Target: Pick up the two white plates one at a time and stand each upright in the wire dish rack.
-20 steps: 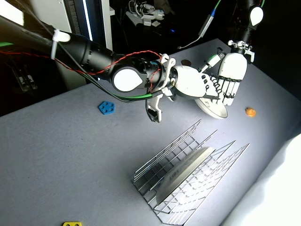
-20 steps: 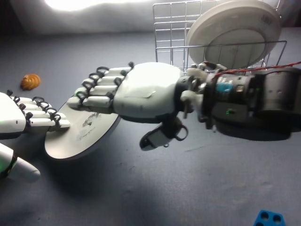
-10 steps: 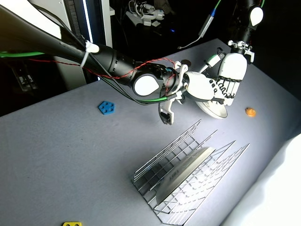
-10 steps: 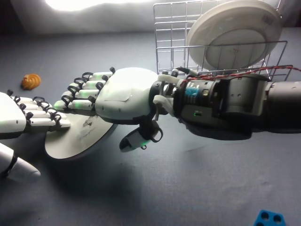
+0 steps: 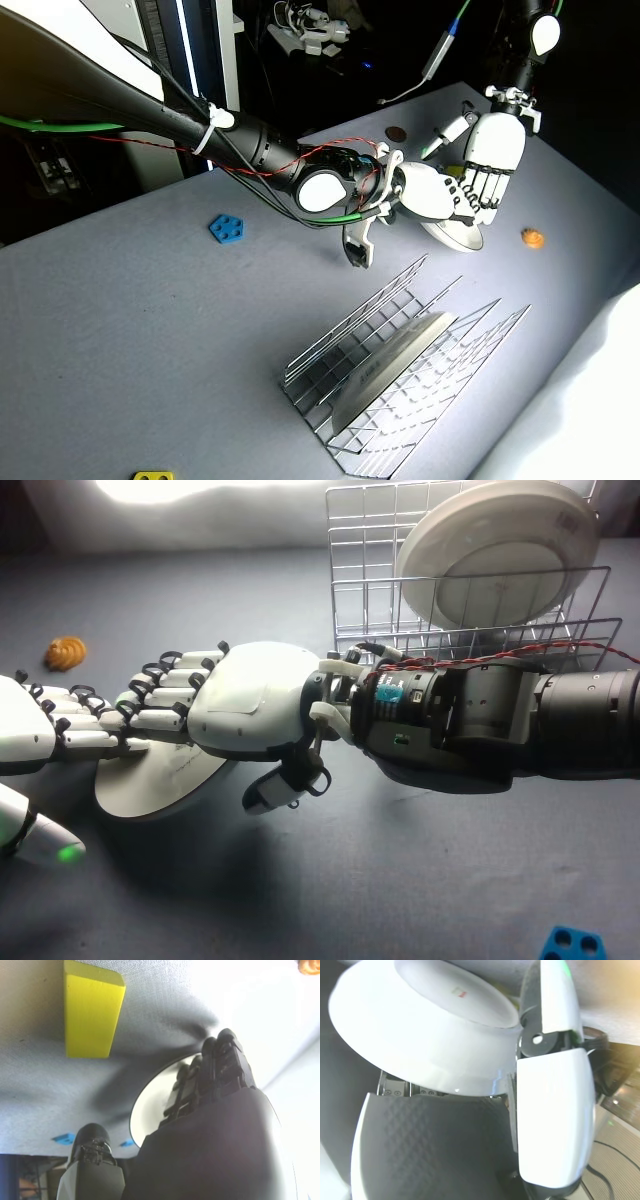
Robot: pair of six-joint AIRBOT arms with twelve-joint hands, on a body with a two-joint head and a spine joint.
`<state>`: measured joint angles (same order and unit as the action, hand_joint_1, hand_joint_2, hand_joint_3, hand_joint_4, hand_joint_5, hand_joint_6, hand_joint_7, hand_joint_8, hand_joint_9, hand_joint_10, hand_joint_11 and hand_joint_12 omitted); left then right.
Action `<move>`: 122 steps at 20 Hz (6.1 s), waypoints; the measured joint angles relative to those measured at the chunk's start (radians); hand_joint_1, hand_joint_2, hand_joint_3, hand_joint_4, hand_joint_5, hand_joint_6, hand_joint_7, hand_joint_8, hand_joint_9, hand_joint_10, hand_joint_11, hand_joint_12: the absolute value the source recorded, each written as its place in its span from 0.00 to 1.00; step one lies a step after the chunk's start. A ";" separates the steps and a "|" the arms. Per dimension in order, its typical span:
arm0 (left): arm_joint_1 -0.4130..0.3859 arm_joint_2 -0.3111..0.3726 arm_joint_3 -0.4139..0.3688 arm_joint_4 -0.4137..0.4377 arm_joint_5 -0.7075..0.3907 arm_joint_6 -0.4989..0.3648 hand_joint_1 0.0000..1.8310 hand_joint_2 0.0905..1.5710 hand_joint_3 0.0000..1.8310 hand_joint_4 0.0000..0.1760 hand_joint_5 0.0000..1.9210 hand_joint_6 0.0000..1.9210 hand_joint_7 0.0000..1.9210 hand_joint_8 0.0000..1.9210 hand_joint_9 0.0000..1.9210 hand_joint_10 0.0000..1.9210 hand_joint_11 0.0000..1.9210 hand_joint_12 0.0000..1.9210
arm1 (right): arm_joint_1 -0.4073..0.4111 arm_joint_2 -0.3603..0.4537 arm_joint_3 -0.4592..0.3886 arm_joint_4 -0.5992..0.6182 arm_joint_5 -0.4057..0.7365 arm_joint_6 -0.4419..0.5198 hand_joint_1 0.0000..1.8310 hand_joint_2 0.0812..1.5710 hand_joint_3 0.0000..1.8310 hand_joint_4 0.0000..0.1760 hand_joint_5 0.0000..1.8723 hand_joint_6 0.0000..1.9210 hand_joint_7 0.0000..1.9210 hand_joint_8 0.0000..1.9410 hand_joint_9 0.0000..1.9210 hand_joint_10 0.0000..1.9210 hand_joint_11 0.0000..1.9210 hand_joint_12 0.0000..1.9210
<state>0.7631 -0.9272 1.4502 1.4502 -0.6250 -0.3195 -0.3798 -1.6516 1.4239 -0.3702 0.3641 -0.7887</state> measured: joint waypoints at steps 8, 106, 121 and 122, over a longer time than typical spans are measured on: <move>0.000 0.000 0.000 0.000 0.000 0.000 0.00 0.66 0.00 0.00 0.00 0.00 0.00 0.00 0.00 0.00 0.00 0.00 | 0.000 0.000 0.005 0.026 0.013 0.000 0.73 0.59 0.00 0.00 0.09 0.01 0.09 0.01 0.08 0.02 0.00 0.48; -0.373 0.142 -0.056 0.177 -0.091 -0.019 0.00 0.68 0.00 0.00 0.02 0.00 0.00 0.00 0.00 0.00 0.00 0.00 | 0.414 0.630 -0.256 0.210 -0.313 0.762 0.76 0.67 0.00 0.00 0.54 0.45 0.55 0.47 0.51 0.56 0.42 0.62; -0.374 0.140 -0.057 0.178 -0.093 -0.019 0.00 0.68 0.00 0.00 0.02 0.00 0.00 0.00 0.00 0.00 0.00 0.00 | 0.364 0.632 -0.240 0.081 -0.274 0.771 0.76 0.67 0.00 0.00 0.54 0.47 0.55 0.44 0.52 0.55 0.42 0.62; -0.374 0.139 -0.057 0.178 -0.093 -0.019 0.00 0.69 0.00 0.00 0.02 0.00 0.00 0.00 0.00 0.00 0.00 0.00 | 0.356 0.632 -0.240 0.063 -0.265 0.771 0.76 0.66 0.00 0.00 0.55 0.46 0.55 0.43 0.53 0.55 0.42 0.62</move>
<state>0.3893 -0.7879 1.3930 1.6279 -0.7185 -0.3382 -0.0242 -1.0199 1.1835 -0.3069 0.0994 -0.0177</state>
